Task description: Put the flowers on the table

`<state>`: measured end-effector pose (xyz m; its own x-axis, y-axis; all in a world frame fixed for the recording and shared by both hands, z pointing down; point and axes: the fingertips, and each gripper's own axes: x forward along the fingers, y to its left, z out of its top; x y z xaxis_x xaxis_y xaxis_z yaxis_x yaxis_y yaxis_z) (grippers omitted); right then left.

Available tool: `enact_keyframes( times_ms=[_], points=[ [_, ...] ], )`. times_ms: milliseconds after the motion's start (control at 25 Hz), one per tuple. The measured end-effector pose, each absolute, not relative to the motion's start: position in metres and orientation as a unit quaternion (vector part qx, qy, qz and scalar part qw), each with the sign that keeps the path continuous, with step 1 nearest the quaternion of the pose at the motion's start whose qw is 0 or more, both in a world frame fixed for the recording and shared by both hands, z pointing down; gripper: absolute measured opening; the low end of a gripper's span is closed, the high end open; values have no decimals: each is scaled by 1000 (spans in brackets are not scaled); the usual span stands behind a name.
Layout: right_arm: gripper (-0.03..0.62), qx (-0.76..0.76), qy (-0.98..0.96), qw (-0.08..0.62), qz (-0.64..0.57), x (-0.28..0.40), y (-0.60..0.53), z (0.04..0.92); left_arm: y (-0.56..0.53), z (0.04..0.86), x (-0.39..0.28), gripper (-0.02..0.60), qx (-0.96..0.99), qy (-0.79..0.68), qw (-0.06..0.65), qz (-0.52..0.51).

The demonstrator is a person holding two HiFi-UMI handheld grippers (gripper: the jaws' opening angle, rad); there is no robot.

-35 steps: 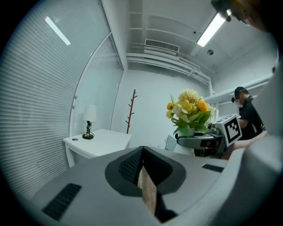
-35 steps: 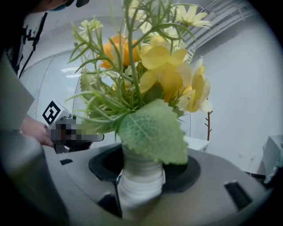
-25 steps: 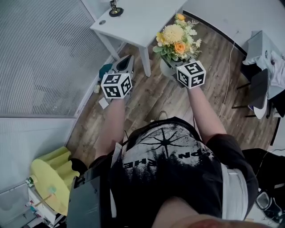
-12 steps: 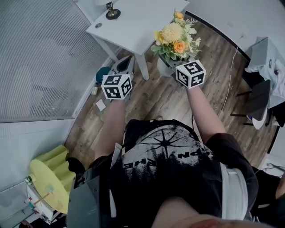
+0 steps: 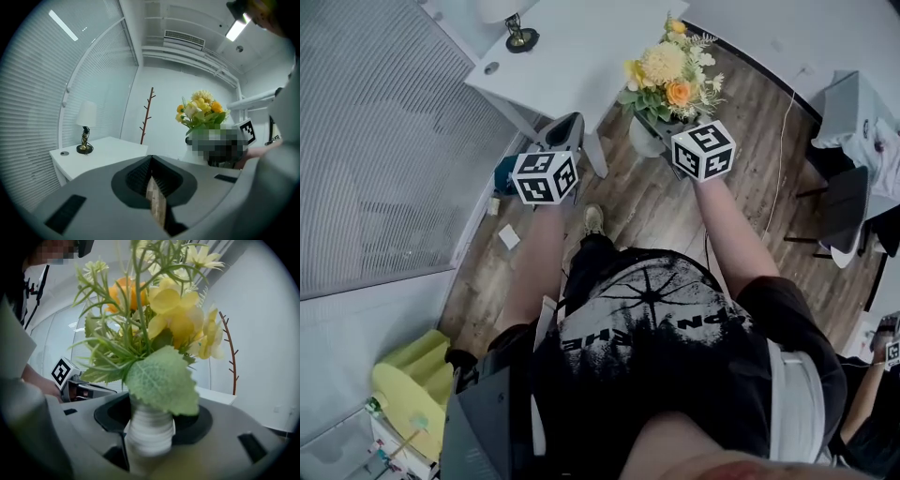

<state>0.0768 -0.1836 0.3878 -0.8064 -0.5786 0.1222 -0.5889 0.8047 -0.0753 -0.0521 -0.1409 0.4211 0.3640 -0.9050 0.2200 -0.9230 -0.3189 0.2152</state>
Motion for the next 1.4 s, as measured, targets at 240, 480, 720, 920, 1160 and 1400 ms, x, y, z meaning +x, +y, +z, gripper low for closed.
enact_keyframes(
  times_ms=[240,480,720,920,1160,1400],
  points=[
    [244,345,-936,41,61,50,-257,384,-217,420,-81,12,833,-529,158,31],
    [244,370,-928,26,45,29,-294,378,-262,412,-98,12,846,-512,143,34],
    [244,381,-923,21,50,-5,-337,380,-312,415,-132,12,855,-498,137,41],
    [244,401,-914,36,52,-35,-386,380,-366,416,-167,12,860,-488,141,43],
    [244,412,-908,45,55,-39,-407,388,-387,422,-178,12,860,-485,155,28],
    [244,412,-908,44,56,-38,-434,391,-407,432,-181,12,854,-492,165,38]
  ],
)
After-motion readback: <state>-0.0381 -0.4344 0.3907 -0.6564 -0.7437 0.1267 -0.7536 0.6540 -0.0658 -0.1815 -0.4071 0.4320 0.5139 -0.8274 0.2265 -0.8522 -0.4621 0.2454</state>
